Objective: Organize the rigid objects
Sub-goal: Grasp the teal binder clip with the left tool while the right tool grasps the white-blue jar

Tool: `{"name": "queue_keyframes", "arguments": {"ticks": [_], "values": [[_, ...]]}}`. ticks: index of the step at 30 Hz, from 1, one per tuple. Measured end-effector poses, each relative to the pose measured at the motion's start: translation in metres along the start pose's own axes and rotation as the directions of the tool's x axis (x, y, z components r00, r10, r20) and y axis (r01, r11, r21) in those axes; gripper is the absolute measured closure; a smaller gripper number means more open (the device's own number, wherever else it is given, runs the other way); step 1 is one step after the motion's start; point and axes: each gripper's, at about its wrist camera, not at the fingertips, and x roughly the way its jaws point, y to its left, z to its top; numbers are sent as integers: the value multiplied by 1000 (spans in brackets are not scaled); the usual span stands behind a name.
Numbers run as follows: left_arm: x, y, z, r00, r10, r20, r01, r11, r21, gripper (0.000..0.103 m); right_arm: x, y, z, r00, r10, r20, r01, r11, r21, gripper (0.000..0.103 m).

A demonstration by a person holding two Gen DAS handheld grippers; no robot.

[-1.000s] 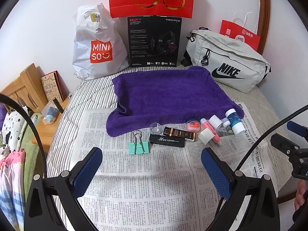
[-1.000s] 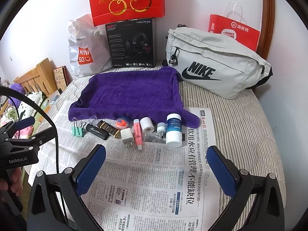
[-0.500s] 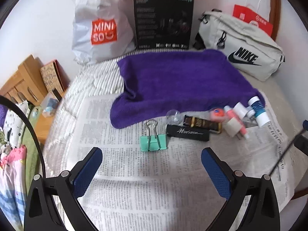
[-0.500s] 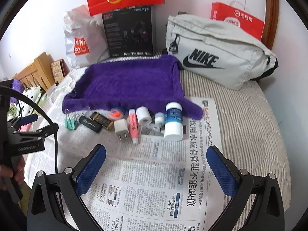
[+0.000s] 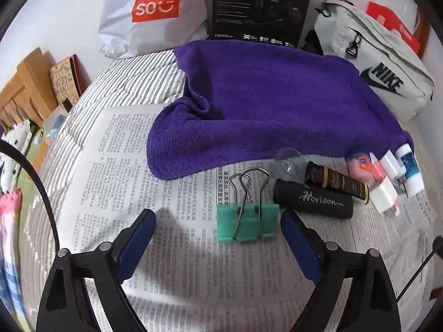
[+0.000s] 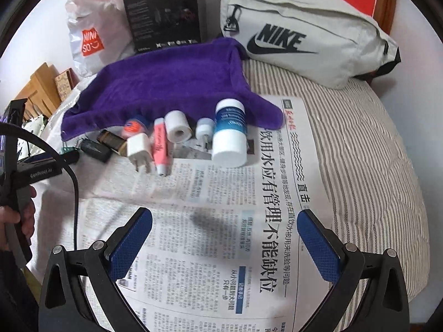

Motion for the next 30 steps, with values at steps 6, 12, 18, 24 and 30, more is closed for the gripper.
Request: {"name": "queue_keyframes", "arguments": {"ticks": [6, 12, 18, 24, 30], "values": [[-1, -6, -3, 999, 2, 47, -4, 999, 38, 43, 9, -2, 3, 1000, -6, -4, 6, 1000, -2, 0], [-6, -10, -10, 996, -7, 91, 1, 998, 70, 64, 16, -5, 17, 999, -3, 42, 3, 1000, -6, 0], [-5, -7, -13, 992, -25, 126, 19, 998, 55, 64, 28, -11, 45, 994, 8, 112, -7, 1000, -12, 3], [-5, -10, -14, 992, -17, 126, 9, 998, 65, 64, 56, -16, 57, 997, 7, 74, -5, 1000, -23, 32], [-4, -10, -14, 992, -14, 127, 6, 998, 68, 64, 63, -15, 61, 996, 17, 88, -11, 998, -69, 43]]}}
